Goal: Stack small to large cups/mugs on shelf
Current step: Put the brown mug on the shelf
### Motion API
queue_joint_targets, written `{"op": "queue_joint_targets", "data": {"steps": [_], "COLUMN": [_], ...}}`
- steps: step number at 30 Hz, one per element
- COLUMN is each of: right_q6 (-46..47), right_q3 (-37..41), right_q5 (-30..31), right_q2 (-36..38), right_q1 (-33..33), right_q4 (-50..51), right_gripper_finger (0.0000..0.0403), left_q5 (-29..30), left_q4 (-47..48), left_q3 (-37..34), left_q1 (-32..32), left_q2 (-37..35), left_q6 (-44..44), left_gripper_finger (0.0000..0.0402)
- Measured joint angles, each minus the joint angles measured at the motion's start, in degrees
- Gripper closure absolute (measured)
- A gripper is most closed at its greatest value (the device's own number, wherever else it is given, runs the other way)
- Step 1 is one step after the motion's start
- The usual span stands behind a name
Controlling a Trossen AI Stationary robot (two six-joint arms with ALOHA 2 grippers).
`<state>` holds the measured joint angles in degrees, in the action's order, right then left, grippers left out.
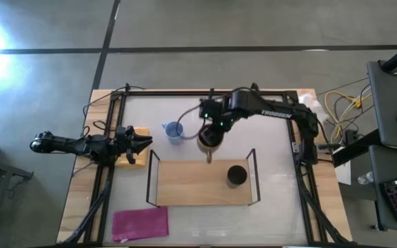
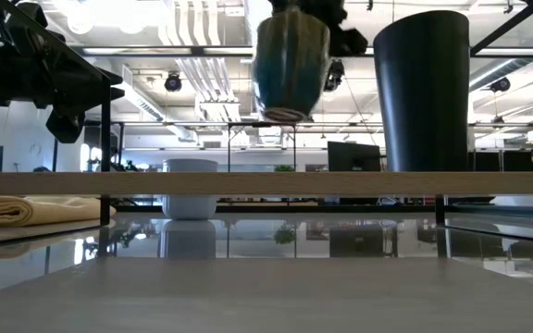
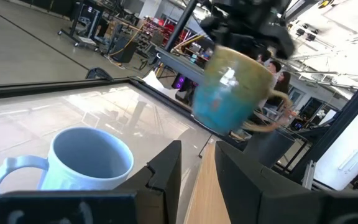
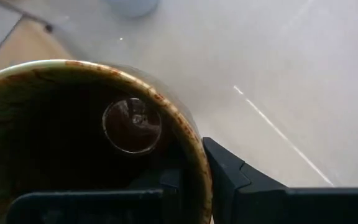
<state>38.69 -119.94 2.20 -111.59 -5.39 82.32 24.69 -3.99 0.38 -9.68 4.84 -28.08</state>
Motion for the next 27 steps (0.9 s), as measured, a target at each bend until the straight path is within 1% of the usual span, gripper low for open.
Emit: {"op": "queue_joint_targets", "data": {"steps": [7, 10, 23, 27], "right_q6": [10.78, 13.38, 13.38, 14.24], "right_q3": [-1.12, -0.87, 0.42, 3.13], "right_q5": [0.62, 0.94, 1.51, 1.24], "right_q2": [-2.05, -3.08, -3.72, -3.91], "right_q1": [6.62, 8.81, 16.23, 18.59], "right_q4": [-1.32, -1.83, -2.38, -6.67], "right_gripper_finger": [0.0367, 0.0367, 0.0367, 0.0367], "left_q5": [0.01, -0.01, 0.0, -0.01], "left_q4": [-0.02, -0.03, -0.02, -0.02], "left_q3": [0.0, 0.0, 0.0, 0.0], "left_q1": [0.0, -0.01, -0.01, -0.02], "left_q2": [0.0, 0.04, 0.0, 0.0], "left_q6": [0.0, -0.01, 0.0, 0.0], "left_gripper_finger": [0.0317, 0.0317, 0.0317, 0.0317]}}
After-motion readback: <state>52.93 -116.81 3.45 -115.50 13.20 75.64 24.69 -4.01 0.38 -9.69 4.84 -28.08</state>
